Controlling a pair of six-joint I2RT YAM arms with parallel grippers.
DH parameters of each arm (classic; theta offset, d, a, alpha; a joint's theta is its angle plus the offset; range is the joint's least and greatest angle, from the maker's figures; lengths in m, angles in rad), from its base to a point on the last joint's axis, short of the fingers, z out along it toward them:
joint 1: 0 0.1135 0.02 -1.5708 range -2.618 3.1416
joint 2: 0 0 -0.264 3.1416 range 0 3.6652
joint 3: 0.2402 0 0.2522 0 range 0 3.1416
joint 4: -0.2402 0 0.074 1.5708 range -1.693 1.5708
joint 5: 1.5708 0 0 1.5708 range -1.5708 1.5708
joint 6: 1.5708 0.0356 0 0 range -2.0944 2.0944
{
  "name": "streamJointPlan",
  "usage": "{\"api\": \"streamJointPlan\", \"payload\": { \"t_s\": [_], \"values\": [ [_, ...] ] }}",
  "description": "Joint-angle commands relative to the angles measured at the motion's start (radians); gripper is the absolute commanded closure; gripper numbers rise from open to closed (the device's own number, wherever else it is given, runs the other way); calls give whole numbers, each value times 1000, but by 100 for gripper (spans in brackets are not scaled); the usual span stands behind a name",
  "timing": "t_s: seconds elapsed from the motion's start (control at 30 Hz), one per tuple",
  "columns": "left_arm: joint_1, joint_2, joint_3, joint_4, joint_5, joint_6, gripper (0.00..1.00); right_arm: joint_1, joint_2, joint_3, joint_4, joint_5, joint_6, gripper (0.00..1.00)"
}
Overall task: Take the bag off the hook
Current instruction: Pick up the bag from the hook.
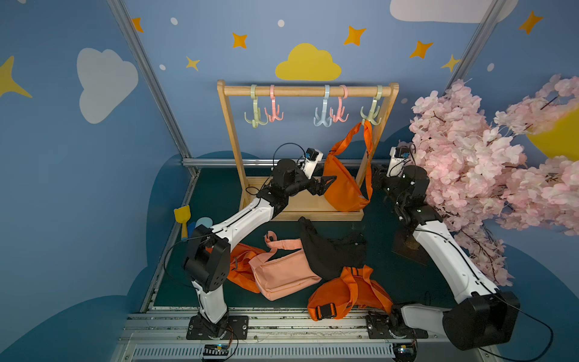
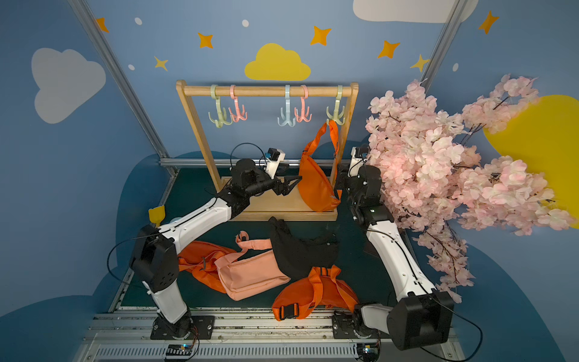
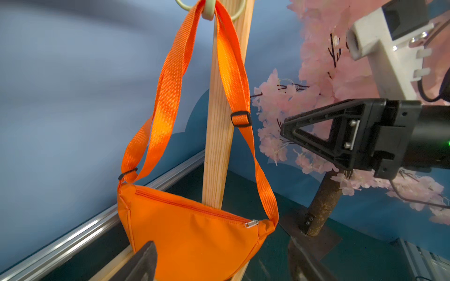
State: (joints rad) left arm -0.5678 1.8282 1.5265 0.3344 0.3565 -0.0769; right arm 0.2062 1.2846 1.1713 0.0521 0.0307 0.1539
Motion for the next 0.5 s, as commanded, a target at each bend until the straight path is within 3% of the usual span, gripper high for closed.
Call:
{"api": "streamJointPlan", "payload": {
  "t_s": [0.0, 0.33, 0.47],
  "values": [
    [12, 60, 94, 68, 48, 2, 18, -2, 23, 48, 18, -51, 9, 59],
    [30, 292, 338, 144, 73, -2, 19, -13, 122, 47, 66, -76, 19, 54],
    [32, 358, 423, 135, 89, 53, 20, -13, 175, 93, 54, -106, 19, 54]
  ]
}}
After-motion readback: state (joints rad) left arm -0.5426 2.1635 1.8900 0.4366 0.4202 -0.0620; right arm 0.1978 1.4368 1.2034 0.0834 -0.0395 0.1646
